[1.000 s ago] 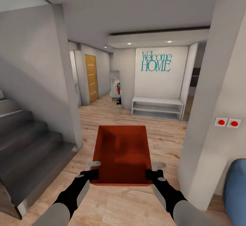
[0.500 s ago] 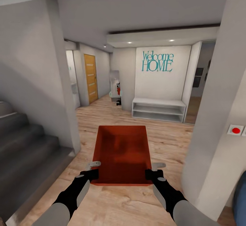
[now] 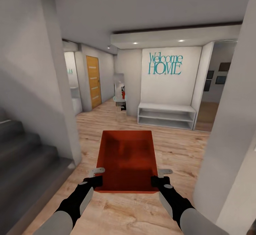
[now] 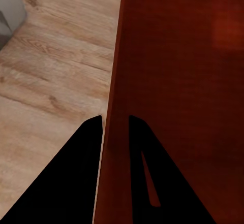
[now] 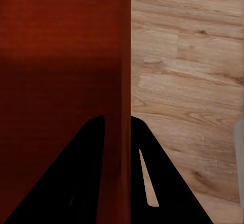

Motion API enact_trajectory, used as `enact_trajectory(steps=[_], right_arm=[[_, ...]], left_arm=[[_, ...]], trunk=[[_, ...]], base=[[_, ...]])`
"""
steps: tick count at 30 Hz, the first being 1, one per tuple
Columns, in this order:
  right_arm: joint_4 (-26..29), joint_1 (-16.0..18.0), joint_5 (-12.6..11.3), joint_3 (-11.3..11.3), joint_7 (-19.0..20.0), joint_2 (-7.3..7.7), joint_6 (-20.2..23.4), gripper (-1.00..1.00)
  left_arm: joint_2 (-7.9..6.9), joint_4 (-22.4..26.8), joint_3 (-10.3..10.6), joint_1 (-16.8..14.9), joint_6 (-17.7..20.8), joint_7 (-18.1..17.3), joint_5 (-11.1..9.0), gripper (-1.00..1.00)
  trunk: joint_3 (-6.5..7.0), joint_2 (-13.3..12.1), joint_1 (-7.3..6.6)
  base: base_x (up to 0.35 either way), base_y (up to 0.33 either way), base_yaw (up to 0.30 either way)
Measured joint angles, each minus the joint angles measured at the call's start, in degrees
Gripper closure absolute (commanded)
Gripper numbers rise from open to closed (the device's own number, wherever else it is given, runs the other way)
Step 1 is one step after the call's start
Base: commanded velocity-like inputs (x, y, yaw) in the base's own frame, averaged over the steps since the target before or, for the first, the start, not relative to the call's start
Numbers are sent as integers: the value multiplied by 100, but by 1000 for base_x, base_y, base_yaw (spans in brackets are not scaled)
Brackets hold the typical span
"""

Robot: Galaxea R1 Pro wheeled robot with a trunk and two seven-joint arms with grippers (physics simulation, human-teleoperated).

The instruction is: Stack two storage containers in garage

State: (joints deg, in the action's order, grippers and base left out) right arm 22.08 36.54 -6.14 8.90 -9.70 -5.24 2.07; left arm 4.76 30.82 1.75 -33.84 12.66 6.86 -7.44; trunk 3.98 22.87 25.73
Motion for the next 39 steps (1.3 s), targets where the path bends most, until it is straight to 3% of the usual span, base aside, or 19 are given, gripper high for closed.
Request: enact_trajectory(steps=[39], right_arm=[[1,0,18,-14,-1,-6,0,100]], left_arm=[[-5,1,7,0,0,-2,-7,100]], trunk=[[0,0,0]], base=[[322,0,0]])
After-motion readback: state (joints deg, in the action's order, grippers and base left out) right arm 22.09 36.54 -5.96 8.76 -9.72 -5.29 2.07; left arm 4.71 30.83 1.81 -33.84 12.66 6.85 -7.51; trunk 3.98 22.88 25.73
